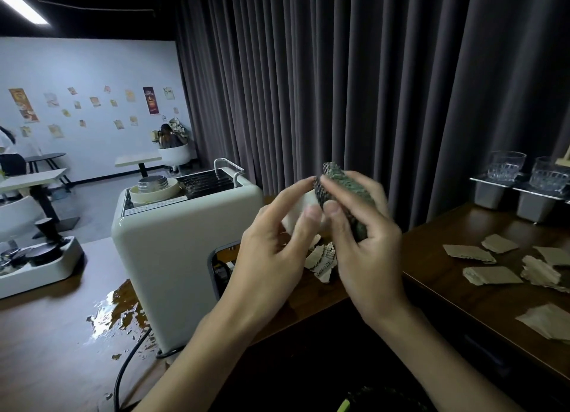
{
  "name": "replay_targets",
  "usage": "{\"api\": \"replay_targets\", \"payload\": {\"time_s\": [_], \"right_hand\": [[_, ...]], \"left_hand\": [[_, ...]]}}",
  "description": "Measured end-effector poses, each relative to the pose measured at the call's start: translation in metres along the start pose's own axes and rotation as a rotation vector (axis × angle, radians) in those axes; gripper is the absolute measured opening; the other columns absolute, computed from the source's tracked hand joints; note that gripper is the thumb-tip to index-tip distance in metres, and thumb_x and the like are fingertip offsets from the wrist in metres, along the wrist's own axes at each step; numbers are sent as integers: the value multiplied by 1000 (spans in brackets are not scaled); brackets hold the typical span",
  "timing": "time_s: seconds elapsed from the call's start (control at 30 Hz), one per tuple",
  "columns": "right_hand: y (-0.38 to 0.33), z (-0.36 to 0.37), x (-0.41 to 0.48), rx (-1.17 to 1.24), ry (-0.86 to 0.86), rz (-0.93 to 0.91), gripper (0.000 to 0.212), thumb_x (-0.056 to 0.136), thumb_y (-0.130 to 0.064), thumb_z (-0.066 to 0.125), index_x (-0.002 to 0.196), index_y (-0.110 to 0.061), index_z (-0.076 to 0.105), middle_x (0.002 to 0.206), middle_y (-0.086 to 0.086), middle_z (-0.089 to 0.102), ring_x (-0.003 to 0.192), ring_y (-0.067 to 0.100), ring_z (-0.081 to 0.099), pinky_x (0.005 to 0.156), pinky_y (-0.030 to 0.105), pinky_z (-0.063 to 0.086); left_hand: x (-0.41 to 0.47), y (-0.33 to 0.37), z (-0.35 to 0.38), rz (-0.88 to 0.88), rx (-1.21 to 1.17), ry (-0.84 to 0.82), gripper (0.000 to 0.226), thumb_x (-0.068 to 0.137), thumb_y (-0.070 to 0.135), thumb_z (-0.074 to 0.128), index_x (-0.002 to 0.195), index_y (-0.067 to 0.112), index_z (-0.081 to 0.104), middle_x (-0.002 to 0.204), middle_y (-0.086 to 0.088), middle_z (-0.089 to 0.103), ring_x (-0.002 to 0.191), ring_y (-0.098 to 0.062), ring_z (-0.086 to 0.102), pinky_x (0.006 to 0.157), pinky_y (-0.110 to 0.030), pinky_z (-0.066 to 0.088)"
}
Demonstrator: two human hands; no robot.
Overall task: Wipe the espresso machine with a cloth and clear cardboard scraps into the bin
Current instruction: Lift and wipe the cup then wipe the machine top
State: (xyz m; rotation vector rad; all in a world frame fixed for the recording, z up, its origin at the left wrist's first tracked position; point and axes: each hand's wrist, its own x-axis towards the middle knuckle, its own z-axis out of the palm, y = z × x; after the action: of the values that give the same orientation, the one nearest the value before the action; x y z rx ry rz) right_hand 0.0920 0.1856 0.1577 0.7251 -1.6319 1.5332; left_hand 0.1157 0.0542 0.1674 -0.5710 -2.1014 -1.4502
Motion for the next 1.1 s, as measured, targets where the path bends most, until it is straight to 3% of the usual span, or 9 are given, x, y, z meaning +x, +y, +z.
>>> {"api": "replay_targets", "payload": {"time_s": [0.03, 0.1, 0.27, 0.37, 0.5, 0.67, 0.77, 0.93, 1.1], "right_hand": [[0, 1, -2, -36, -12, -43, 30, 98, -19, 55, 127, -23, 61, 135, 1, 48, 129, 10, 48, 96, 14, 45], [0, 1, 1, -50, -22, -66, 29, 99, -21, 52, 127, -25, 60, 135, 0, 48, 129, 9, 48, 98, 15, 43], [4, -5, 14, 232, -80, 236, 29, 97, -38, 47, 122, -35, 61, 134, -5, 56, 123, 6, 53, 99, 33, 51], [7, -6, 11, 161, -72, 218, 33, 96, -35, 47, 123, -26, 63, 133, -2, 57, 123, 6, 53, 100, 31, 50], [7, -4, 7, 24, -103, 99, 28, 100, -25, 49, 125, -22, 63, 129, -4, 57, 124, 7, 52, 102, 27, 46], [6, -5, 7, 181, -144, 211, 37, 99, -18, 50, 134, -29, 43, 132, -2, 53, 117, 7, 56, 90, 25, 51], [9, -6, 1, 151, -155, 225, 29, 94, -26, 53, 122, -29, 49, 136, -2, 50, 123, 8, 52, 99, 32, 49], [9, -11, 3, 107, -235, 200, 34, 93, -29, 58, 125, -19, 61, 128, -1, 56, 121, 15, 55, 99, 41, 50], [5, -10, 0, -4, -315, 90, 34, 94, -26, 56, 127, -20, 63, 133, -8, 51, 128, 13, 49, 97, 23, 48]], "left_hand": [[0, 2, 0, 15, 1, 22, 39, 96, 55, 50, 135, 54, 48, 103, -1, 62, 105, -10, 66, 83, -21, 53], [-1, 6, 0, 66, -67, 43, 45, 96, 44, 54, 140, 47, 46, 115, 5, 67, 114, -17, 64, 93, -26, 52], [-3, 6, -4, -46, -286, -20, 56, 95, 40, 54, 146, 52, 32, 112, 6, 70, 107, -17, 67, 93, -31, 53], [-2, 4, -9, -118, -225, -114, 53, 92, 46, 52, 141, 59, 34, 109, 16, 67, 108, -7, 64, 87, -16, 48], [3, 5, -13, -122, -146, -232, 66, 88, 27, 58, 140, 60, 34, 119, 27, 61, 114, -3, 59, 88, -23, 50], [0, -2, -26, -234, -421, -273, 77, 83, 19, 74, 139, 58, 38, 131, -13, 59, 114, -27, 64, 90, -37, 54], [-1, -10, -28, -314, -704, -244, 66, 82, 18, 73, 143, 26, 47, 142, -17, 51, 121, -33, 59, 92, -40, 53], [-3, -19, -32, -263, -444, -144, 68, 71, 27, 85, 132, 24, 55, 129, -8, 61, 118, -32, 62, 91, -40, 52], [-1, -21, -27, -155, -225, -41, 74, 56, 26, 94, 113, 23, 49, 112, 0, 67, 106, -20, 67, 77, -31, 58]]}}
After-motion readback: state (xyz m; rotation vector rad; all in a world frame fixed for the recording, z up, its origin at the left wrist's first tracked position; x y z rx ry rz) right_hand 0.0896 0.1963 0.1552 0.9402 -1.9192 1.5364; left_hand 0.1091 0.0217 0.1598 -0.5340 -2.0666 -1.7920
